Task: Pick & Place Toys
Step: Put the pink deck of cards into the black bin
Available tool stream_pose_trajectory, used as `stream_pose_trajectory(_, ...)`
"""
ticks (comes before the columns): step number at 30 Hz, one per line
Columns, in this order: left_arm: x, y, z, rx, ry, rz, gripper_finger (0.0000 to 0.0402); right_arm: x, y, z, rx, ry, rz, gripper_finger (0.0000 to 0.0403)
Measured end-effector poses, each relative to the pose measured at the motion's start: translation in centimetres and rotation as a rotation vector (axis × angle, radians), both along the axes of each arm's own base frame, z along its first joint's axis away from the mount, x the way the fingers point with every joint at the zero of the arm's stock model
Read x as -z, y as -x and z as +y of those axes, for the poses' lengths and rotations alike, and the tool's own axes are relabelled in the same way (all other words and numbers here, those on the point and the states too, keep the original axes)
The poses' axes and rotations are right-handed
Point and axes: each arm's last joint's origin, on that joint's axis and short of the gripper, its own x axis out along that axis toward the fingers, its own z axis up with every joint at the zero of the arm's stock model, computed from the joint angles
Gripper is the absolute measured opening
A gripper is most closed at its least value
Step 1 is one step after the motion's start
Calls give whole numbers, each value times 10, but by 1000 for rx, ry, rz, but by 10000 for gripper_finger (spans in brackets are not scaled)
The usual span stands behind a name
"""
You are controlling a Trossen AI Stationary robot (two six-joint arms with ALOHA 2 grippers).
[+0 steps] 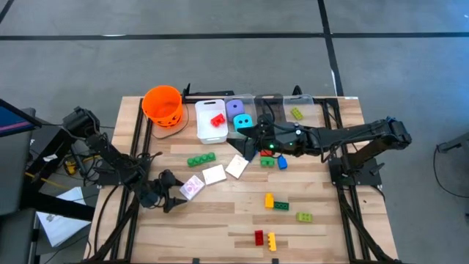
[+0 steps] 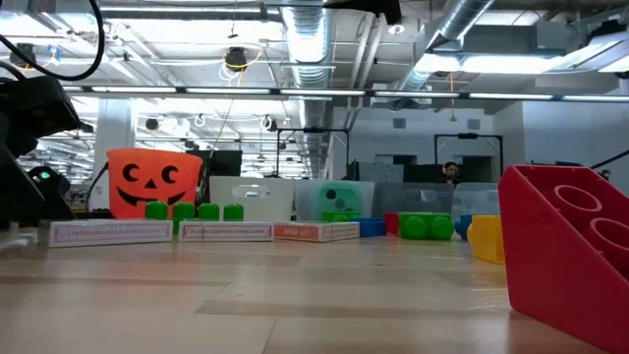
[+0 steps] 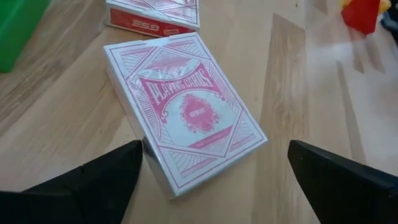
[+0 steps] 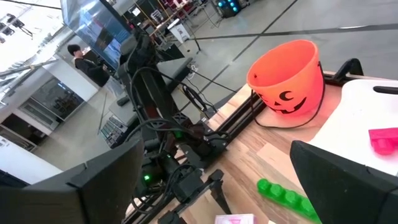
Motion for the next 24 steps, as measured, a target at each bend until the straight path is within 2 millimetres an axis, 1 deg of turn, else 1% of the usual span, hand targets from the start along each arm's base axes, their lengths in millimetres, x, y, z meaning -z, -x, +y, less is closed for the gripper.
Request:
stream_pose_trajectory(12,-14,-8,-7,-71,174,-153,395,0,-1,-5,-15,-7,5,397)
stream_pose_trajectory(21,-32,-15,-14,-75,348,-306,395,1,-1,-3,-134,-36,6,397)
stream_pose_trajectory(24,-38,-16,-17,-28,429,-330,396,1,-2,-1,-168,-46,7,397)
